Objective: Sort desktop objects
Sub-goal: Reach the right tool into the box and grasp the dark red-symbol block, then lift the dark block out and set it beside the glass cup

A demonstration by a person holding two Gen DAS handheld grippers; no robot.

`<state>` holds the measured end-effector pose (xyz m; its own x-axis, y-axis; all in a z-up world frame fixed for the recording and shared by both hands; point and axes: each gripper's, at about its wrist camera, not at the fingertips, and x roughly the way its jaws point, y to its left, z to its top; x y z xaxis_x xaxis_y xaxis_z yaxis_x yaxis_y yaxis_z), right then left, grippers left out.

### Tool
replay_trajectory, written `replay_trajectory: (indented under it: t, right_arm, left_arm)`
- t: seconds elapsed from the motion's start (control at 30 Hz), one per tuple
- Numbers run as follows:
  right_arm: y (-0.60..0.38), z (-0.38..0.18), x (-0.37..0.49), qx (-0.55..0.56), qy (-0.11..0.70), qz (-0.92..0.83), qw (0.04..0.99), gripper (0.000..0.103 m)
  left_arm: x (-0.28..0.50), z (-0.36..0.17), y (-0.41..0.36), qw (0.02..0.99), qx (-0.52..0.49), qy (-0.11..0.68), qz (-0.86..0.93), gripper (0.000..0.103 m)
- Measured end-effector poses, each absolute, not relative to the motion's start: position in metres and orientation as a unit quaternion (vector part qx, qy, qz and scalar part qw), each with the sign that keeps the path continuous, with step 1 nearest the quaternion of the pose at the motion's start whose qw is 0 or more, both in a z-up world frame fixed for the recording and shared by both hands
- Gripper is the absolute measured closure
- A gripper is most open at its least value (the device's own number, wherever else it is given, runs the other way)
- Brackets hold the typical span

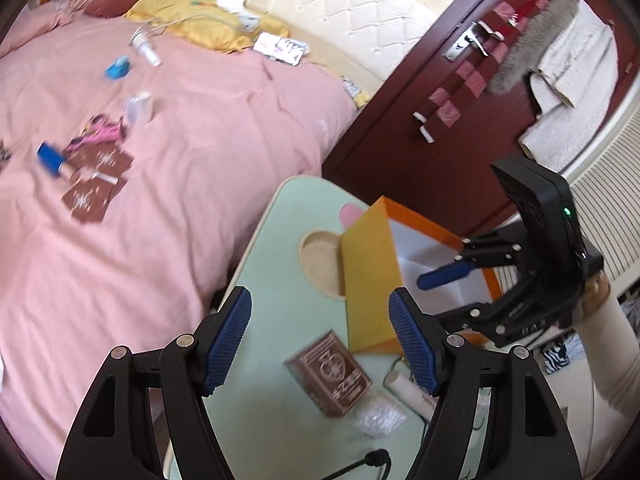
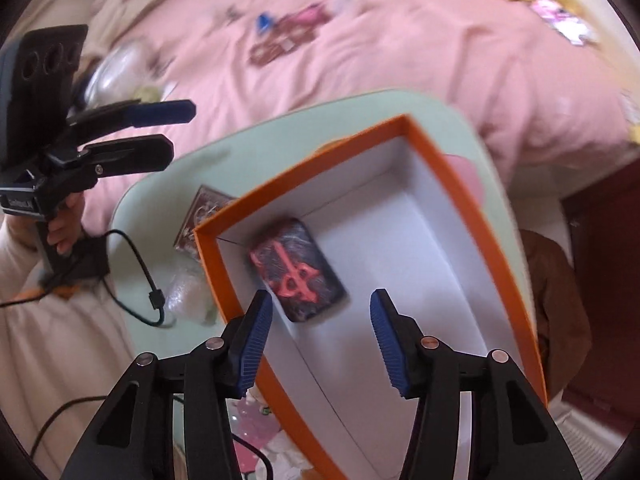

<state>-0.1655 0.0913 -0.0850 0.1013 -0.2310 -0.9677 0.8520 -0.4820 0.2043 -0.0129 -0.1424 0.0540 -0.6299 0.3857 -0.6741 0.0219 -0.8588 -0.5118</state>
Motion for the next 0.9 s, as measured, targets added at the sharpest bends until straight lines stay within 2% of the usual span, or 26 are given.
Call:
replay_trajectory:
  t: [0.2, 0.27, 0.4, 0.63, 0.9]
  right_arm:
    - [0.073, -0.117, -0.173, 0.632, 0.285, -0.543, 0.474, 0.054]
    - [0.071, -0.114, -0.175, 0.618, 0.288, -0.552, 0.479, 0.057]
    - [0.076, -0.109, -0.177, 0.587, 0.288, -0.602, 0.458, 0.056]
    - [0.097, -0.092, -0.182, 0.576, 0.233, -0.647, 0.442, 0.062]
    - [0.141, -0.038, -0.173, 0.524, 0.101, -0.732, 0.425, 0.065]
  left_arm:
    - [-0.011, 0.052, -0.144, 0.104, -0.418, -0.257, 0.865, 0.031]
    - [-0.010, 0.054, -0.143, 0.106, -0.417, -0.256, 0.866, 0.031]
    - [-0.011, 0.053, -0.141, 0.108, -0.419, -0.255, 0.865, 0.031]
    - [-0.013, 0.055, -0.137, 0.116, -0.420, -0.252, 0.864, 0.031]
    - [-0.012, 0.054, -0.133, 0.123, -0.432, -0.246, 0.859, 0.031]
